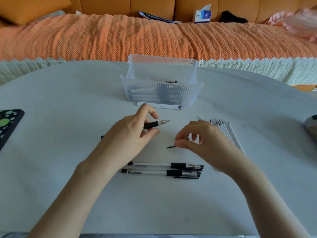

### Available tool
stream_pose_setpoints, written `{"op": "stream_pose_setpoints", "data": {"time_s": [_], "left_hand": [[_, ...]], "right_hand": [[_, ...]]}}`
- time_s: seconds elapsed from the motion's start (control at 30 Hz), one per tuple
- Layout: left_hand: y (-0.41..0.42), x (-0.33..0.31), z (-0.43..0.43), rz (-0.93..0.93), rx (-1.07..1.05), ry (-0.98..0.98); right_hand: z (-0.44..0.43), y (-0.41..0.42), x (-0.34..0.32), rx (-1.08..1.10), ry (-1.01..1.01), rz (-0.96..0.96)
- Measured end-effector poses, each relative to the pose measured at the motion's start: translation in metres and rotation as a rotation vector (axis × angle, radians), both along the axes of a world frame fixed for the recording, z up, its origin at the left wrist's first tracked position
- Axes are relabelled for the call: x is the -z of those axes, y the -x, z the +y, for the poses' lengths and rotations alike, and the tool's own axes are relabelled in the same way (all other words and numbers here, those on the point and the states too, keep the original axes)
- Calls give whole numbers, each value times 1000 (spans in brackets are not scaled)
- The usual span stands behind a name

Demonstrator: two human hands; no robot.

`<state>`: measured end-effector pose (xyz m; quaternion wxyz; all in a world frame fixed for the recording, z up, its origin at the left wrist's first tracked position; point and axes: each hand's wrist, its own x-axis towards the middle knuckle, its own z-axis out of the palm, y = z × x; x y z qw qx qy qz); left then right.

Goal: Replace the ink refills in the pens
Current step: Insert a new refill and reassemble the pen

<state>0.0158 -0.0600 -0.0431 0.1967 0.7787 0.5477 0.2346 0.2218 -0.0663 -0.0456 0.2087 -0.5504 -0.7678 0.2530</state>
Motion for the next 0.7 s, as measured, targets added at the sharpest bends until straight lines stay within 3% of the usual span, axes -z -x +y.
{"op": "stream_pose_setpoints", "data": {"time_s": [0.17, 0.33, 0.7], "left_hand": [[-3, 1, 0, -6, 8, 44], [-3, 2, -1, -20, 35, -8], [-8, 2, 1, -94, 104, -148]], "right_hand": [[1, 5, 8, -62, -27, -69], [4, 2, -2, 69, -70, 80], [1, 14, -4, 75, -93, 190]]}}
